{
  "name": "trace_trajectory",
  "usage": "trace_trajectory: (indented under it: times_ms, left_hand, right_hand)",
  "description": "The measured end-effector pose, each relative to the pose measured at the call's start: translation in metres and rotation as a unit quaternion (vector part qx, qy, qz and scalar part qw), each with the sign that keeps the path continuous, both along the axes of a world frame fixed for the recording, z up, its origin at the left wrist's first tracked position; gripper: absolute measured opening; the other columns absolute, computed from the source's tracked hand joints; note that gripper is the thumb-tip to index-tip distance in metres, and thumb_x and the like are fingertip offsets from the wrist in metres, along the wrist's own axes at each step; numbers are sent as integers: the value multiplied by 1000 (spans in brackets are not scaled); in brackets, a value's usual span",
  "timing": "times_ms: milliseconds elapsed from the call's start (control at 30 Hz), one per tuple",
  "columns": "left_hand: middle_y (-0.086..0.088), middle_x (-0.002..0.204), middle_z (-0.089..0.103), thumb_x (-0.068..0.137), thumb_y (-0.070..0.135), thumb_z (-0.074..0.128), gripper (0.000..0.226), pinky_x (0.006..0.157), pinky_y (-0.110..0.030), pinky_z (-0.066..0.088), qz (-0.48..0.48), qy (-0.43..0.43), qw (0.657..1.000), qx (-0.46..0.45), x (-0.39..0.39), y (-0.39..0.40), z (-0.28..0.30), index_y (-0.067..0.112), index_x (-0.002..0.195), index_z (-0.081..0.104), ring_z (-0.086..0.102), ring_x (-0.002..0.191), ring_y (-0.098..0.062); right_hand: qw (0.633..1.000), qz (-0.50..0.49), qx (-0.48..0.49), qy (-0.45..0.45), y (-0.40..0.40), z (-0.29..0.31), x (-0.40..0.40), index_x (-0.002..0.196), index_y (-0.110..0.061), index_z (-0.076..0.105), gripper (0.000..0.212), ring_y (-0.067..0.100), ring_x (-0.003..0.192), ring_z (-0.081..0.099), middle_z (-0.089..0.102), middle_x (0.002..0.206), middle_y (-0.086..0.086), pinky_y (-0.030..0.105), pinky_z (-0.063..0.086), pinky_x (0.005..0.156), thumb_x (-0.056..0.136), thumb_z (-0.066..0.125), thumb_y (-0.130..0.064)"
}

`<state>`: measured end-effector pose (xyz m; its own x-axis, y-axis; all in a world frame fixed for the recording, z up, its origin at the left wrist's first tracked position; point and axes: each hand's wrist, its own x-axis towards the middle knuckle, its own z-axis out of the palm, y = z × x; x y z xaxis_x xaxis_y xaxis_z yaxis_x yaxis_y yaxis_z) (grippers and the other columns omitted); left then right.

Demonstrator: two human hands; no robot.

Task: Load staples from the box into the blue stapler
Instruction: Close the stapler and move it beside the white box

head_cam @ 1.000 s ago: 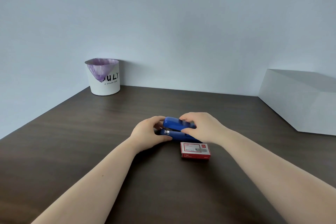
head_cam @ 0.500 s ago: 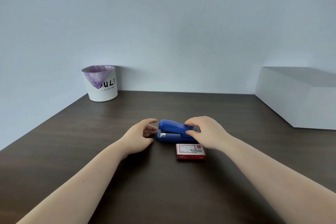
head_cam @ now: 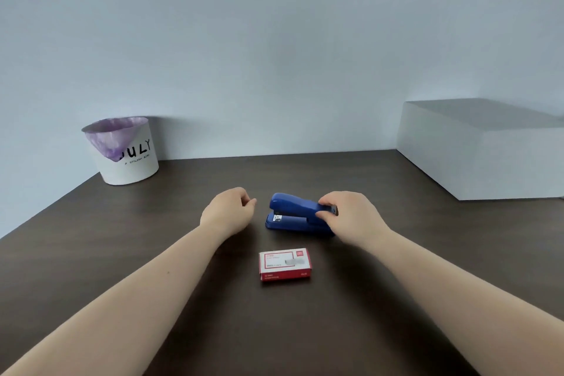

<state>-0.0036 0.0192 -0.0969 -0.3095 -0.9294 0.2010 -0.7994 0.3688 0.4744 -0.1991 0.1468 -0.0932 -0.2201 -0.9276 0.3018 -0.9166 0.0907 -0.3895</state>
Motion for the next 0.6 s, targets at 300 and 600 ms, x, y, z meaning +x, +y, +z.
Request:
trace_trajectory:
  times_ms: [300,600]
  left_hand:
    - [-3,84,57,90,31,49,20,72,-32,41,-122,-23,992,-3,-125,-39,13,16,77,50,52,82,-24]
    - [2,84,56,89,33,51,18,75,-30,41,-241,-8,971,6,-216,-59,-6,18,78,52,51,84,-21]
  right_hand:
    - [985,-160,-61,-1,-29,-8,-94,94,-8,64,20,26,79,58,67,89,9,36,49,69,89,54,-25]
    - [950,-299,-91,6,-66,-12,-190,91,-2,58,18,31,76,50,63,92,17,31,34,63,91,51,-19]
